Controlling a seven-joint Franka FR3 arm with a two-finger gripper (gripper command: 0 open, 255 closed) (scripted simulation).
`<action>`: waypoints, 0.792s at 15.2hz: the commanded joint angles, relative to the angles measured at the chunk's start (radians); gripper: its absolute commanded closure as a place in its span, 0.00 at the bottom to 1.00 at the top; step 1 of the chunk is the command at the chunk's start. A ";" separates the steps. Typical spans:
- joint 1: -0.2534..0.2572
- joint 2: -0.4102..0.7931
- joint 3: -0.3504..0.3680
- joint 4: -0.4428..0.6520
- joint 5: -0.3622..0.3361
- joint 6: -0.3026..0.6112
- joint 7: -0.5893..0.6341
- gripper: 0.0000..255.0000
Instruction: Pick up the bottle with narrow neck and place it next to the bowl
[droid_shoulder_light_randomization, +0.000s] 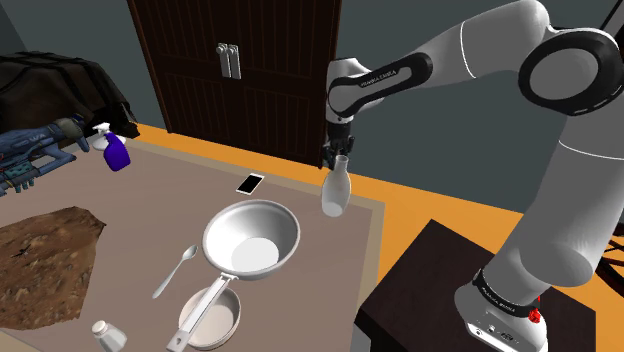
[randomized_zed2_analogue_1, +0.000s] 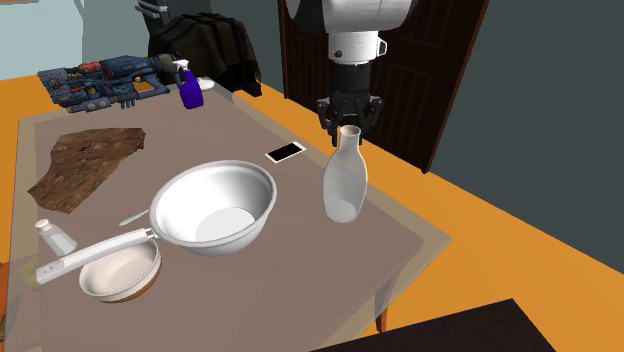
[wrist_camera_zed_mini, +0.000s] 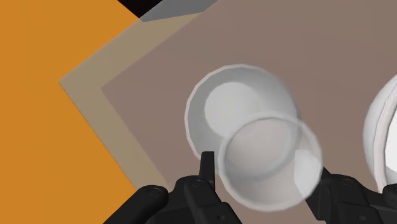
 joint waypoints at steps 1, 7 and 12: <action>0.001 -0.011 0.000 0.014 0.000 -0.025 0.002 1.00; 0.001 -0.040 0.000 0.059 -0.001 -0.099 0.003 1.00; 0.001 -0.059 0.000 0.103 -0.002 -0.161 0.004 1.00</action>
